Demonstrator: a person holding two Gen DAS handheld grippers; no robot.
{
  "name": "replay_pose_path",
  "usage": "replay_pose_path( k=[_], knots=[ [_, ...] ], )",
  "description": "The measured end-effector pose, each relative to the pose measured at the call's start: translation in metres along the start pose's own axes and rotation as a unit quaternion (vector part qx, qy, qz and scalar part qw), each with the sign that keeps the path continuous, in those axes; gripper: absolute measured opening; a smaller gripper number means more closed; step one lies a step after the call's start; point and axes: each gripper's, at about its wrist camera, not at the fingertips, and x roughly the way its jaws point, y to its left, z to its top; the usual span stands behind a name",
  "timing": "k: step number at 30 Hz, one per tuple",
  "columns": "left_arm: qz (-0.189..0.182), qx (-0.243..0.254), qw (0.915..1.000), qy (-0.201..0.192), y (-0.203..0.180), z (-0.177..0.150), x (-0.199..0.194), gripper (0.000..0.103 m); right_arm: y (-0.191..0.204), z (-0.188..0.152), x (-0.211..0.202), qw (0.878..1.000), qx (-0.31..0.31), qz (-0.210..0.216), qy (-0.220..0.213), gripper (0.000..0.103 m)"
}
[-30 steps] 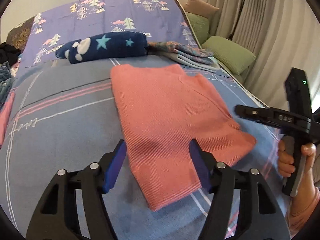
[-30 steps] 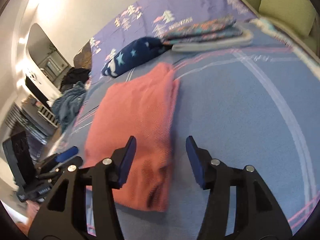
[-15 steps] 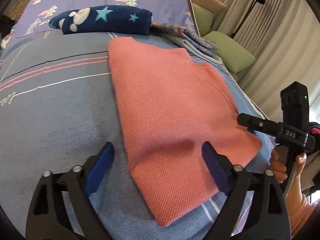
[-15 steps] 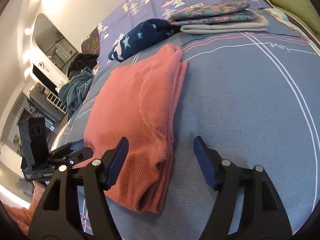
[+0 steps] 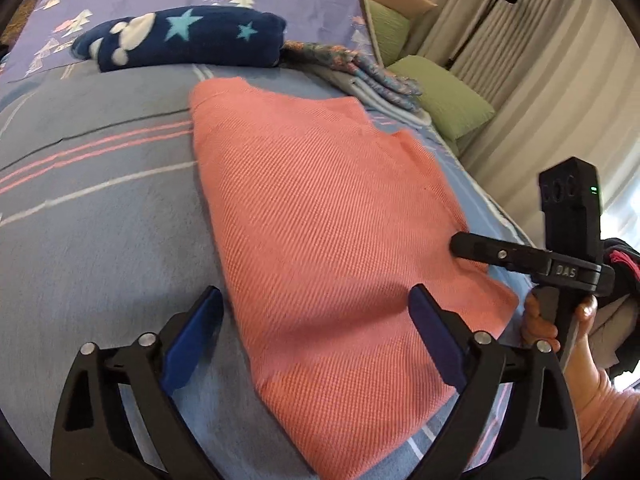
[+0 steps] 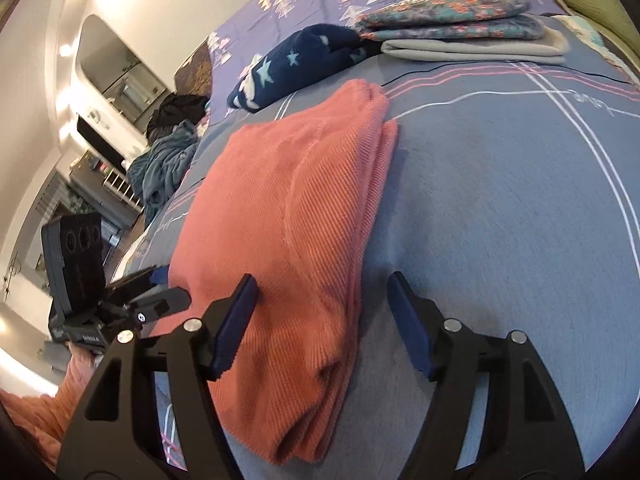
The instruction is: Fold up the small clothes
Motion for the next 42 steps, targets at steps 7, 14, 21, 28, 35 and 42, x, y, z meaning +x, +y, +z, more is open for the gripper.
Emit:
replay_pose_path(
  k=[7, 14, 21, 28, 35, 42],
  knots=[
    [-0.045, 0.001, 0.9989, 0.012, 0.014, 0.025, 0.016, 0.085, -0.013, 0.029, 0.018, 0.999, 0.002, 0.040, 0.022, 0.063],
    [-0.063, -0.003, 0.9978, 0.019, 0.022, 0.044, 0.031, 0.085, -0.008, 0.049, 0.037, 0.999, -0.019, 0.037, 0.035, 0.063],
    [-0.056, -0.005, 0.9982, 0.019, 0.031, 0.069, 0.049, 0.078, -0.008, 0.059, 0.045, 0.998, -0.036, 0.040, 0.041, 0.063],
    [-0.039, 0.012, 0.9991, 0.010, 0.031, 0.075, 0.057, 0.069, 0.005, 0.058, 0.050, 0.997, -0.074, -0.003, 0.029, 0.060],
    [-0.045, 0.008, 0.9990, 0.002, 0.034, 0.073, 0.057, 0.066, 0.010, 0.054, 0.050, 0.996, -0.088, -0.024, 0.017, 0.055],
    [-0.029, 0.017, 0.9994, -0.009, 0.028, 0.072, 0.053, 0.050, 0.050, 0.042, 0.042, 0.980, -0.164, -0.108, -0.027, 0.028]
  ],
)
